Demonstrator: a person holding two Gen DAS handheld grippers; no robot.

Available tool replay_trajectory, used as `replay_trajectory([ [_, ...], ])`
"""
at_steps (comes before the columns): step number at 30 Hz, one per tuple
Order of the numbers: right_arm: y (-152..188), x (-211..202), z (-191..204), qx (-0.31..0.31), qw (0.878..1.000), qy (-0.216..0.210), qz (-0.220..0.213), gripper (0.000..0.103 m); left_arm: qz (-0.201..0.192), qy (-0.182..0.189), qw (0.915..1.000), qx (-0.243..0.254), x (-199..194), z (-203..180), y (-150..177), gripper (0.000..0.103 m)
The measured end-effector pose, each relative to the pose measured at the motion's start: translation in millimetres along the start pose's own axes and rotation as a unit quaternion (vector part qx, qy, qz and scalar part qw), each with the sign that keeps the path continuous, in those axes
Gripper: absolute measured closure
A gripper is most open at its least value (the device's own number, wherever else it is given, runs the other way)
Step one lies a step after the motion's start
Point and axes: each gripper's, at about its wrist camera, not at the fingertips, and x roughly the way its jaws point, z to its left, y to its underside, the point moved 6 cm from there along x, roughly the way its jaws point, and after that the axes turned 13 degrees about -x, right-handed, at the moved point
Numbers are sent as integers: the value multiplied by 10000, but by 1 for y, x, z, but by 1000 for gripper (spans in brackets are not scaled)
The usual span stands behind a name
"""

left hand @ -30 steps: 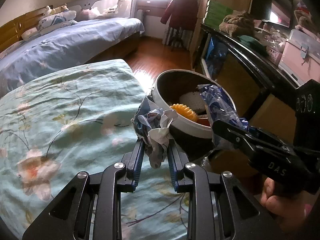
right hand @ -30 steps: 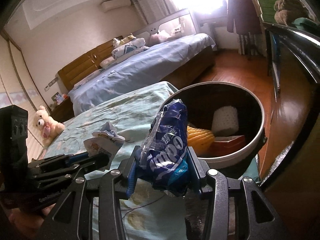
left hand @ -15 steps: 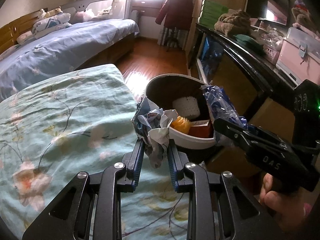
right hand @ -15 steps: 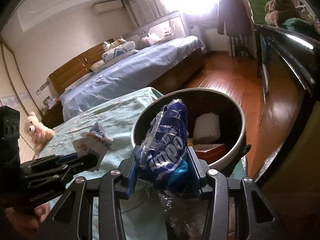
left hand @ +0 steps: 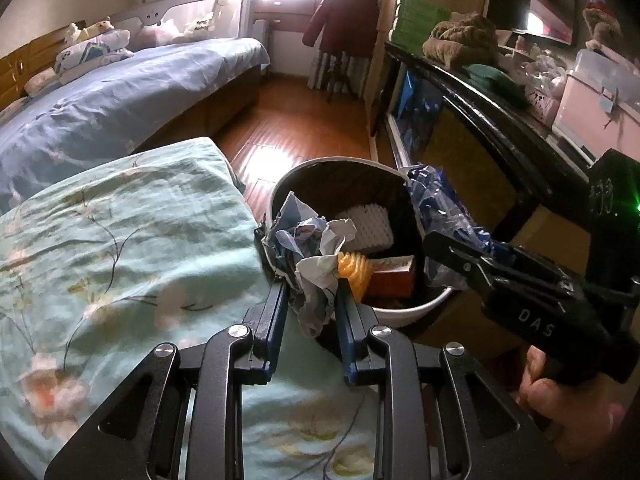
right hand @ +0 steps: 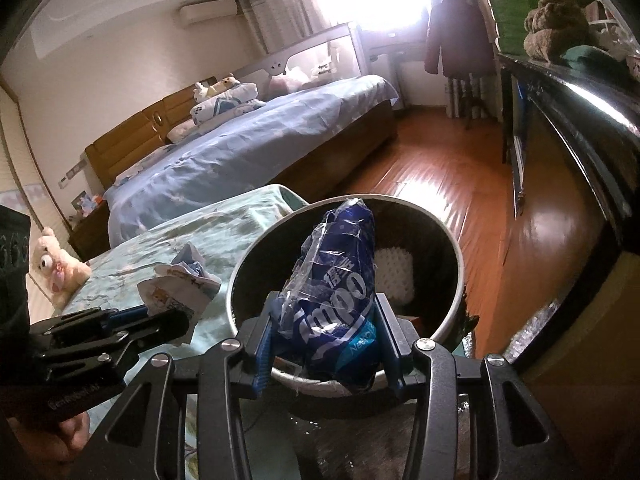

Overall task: Collect trash
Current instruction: 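Carry the crumpled paper and blue wrapper over the trash bin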

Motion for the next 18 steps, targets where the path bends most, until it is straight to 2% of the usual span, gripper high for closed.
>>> replay_trajectory([
  [18,-10,16,-18,128,9998,140,92,58,74,-27,9999,105,22,-14,-17,81],
])
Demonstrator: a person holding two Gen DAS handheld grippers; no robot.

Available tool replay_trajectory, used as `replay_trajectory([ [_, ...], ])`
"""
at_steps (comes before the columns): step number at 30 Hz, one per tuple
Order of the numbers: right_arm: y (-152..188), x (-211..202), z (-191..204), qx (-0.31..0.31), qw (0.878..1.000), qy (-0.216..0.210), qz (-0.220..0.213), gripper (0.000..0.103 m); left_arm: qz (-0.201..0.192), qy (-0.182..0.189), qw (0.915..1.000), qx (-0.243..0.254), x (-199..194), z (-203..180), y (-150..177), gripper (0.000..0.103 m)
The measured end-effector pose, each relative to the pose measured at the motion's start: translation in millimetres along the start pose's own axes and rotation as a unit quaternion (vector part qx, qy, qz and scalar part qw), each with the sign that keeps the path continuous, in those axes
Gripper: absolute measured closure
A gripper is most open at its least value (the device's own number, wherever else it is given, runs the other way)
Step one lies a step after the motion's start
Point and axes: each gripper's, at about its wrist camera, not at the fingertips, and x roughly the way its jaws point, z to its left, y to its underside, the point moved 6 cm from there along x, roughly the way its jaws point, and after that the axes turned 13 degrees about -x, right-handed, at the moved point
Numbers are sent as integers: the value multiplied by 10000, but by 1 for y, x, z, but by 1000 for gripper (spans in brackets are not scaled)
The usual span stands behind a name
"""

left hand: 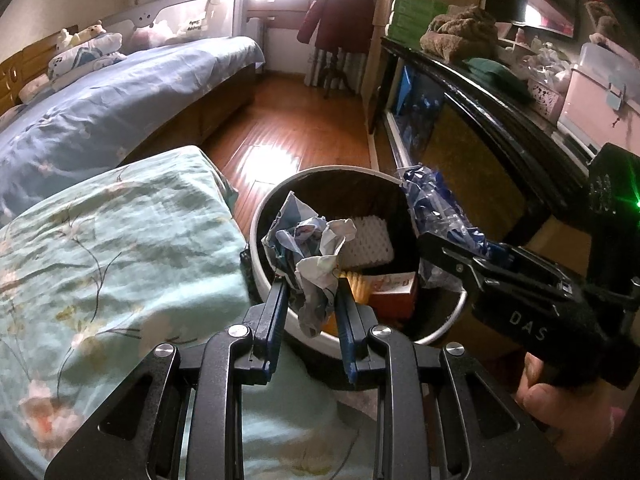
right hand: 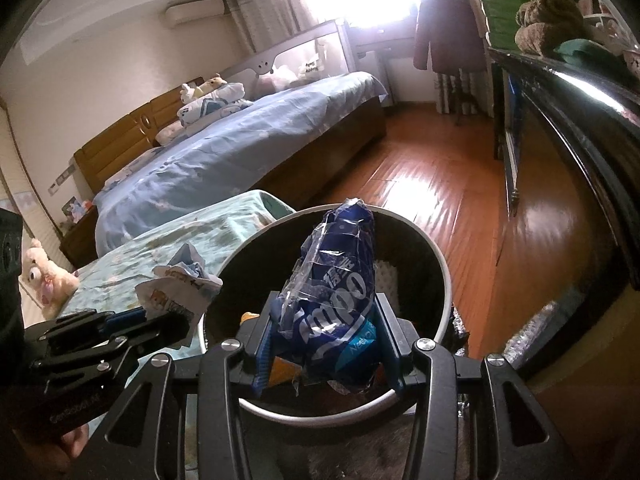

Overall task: Collect trash
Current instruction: 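Carry the crumpled paper and blue wrapper over the trash bin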

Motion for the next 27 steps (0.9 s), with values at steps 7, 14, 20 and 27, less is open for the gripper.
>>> replay_trajectory([
  [7,-2,7,-6,14,10000,49,64,58,60,-32,10000,21,10,-4,-2,81],
  [14,-2,14,-12,76,9999,48,146,58,109,-76,9999,5,19,-5,-6,81],
  [20,-2,17,-16,92,9998,36,193,58,130,-87,9999,7,22,-8,-9,80],
  [27,-3,20,-20,139,9996,47,229,58,138,-104,9999,2,24,-9,-10,80],
])
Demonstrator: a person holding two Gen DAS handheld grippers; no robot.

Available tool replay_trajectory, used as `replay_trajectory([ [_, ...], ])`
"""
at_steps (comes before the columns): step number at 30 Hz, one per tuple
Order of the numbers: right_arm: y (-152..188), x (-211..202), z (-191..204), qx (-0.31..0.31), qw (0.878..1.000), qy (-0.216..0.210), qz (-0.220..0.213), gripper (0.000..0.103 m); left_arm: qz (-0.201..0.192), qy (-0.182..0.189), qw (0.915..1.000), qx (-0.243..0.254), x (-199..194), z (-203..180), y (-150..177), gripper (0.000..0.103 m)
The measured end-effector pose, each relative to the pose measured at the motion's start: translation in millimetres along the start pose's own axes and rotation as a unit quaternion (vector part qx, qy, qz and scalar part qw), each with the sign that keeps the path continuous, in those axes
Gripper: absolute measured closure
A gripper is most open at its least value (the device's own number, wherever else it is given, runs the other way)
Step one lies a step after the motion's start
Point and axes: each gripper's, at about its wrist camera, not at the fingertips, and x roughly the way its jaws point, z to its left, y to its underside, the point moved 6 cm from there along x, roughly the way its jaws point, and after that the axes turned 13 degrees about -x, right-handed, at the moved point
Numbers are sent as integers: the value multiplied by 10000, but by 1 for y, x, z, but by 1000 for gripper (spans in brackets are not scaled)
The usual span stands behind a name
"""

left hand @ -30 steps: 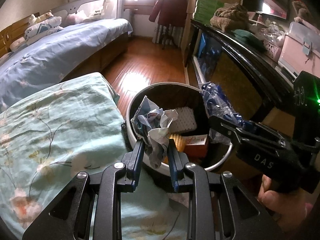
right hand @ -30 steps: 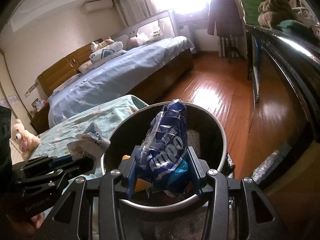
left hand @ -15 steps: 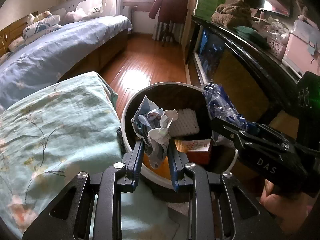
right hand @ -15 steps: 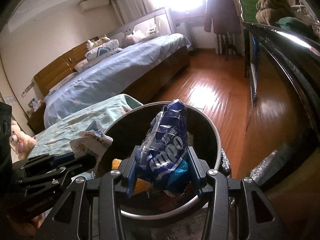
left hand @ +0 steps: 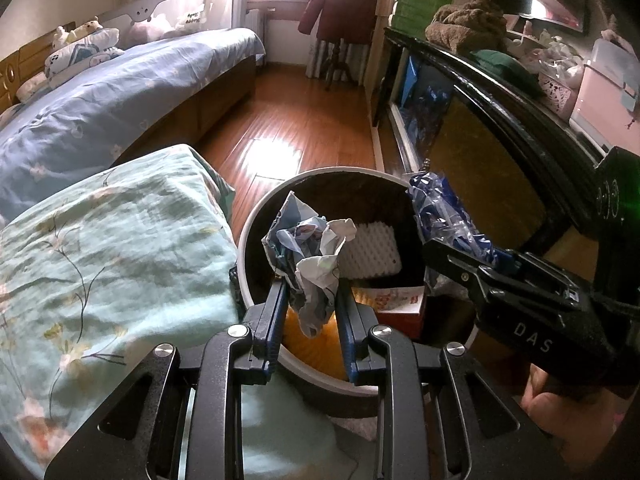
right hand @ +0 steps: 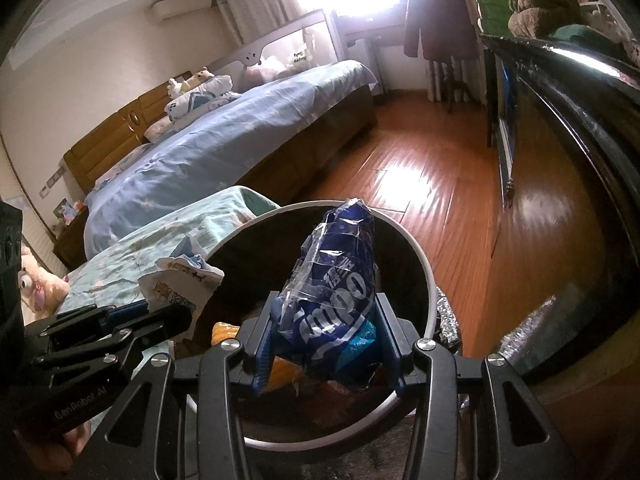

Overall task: Collect trash
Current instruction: 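Carry the crumpled paper and blue wrapper over the trash bin, then open both grippers to drop the paper and wrapper into the bin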

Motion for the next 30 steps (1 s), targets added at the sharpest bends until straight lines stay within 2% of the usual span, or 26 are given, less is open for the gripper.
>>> replay_trajectory([
  [21,-1,7,-5,90,9999,-4,64,55,6,8,10000,48,4,-5,-4,77],
  [24,-1,8,-6,143,9999,-18,59,54,27,-15,10000,63,5,-4,-3,66],
  [26,-1,7,-7,189,9998,-46,54,52,-9,-43,10000,49,2,-3,-3,51],
  [30,-2,6,-6,269,9996,-100,32,46,-60,-52,10000,4,-5,3,-1,46],
])
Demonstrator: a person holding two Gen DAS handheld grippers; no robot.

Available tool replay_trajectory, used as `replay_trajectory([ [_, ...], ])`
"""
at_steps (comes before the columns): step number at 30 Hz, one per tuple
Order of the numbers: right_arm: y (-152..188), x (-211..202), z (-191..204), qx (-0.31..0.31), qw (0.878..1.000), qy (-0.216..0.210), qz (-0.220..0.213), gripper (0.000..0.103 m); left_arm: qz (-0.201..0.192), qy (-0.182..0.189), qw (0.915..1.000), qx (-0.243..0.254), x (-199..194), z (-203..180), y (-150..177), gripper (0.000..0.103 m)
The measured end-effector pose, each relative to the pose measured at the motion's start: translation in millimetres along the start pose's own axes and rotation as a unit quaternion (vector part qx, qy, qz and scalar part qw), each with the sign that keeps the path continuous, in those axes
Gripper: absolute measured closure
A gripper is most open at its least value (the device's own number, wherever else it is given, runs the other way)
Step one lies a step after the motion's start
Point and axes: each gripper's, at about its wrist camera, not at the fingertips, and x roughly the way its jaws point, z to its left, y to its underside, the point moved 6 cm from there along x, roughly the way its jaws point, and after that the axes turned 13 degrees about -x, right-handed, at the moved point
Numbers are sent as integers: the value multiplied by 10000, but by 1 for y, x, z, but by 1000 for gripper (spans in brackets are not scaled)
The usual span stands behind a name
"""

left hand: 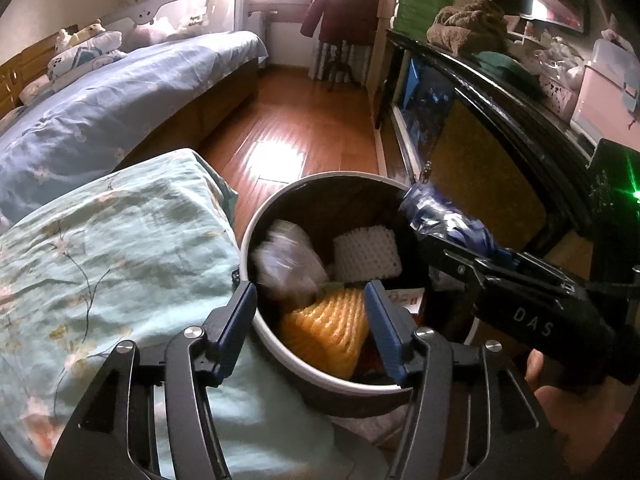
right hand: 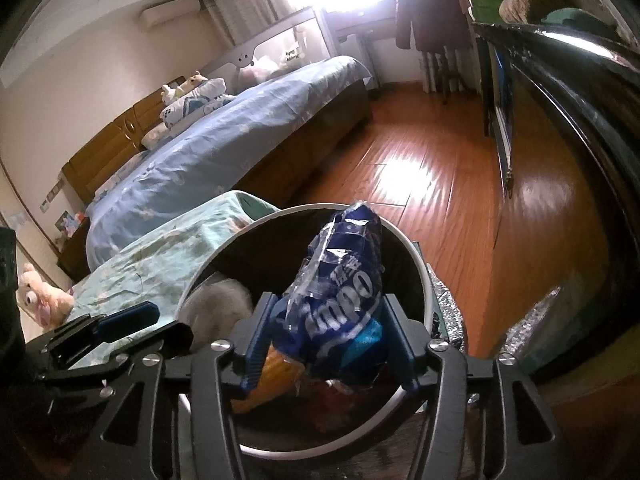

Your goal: Collect trash

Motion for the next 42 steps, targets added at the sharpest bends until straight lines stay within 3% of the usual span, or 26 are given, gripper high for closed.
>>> replay_trajectory([
  [9,-1,-13,11,-8,9999,-89,-140,34,-134,-10,9993,-352,-25,25,11,43],
  [19,12,-39,49,-77,9988,-322,-357,32,-530,-71,9950,-847,-83,68,45,43],
  [27,22,-82,99,-425,9948,-315,-866,13,-869,-251,9883,-1229,-127,105,76,38],
  [35,19,-117,140,-1002,9865,-241,-1273,7,-1500,-519,9785,-1317,-181,127,90,23],
  [36,18,-124,144,-1036,9852,-237,-1347,4,-1622,-584,9763,-1308,-188,129,91,21],
  [39,14,-143,157,-1182,9789,-205,-1653,0,-2028,-873,9666,-1302,-209,138,96,1],
  [42,15,-152,167,-1336,9730,-129,-1879,0,-2326,-1114,9571,-1323,-221,146,101,0],
])
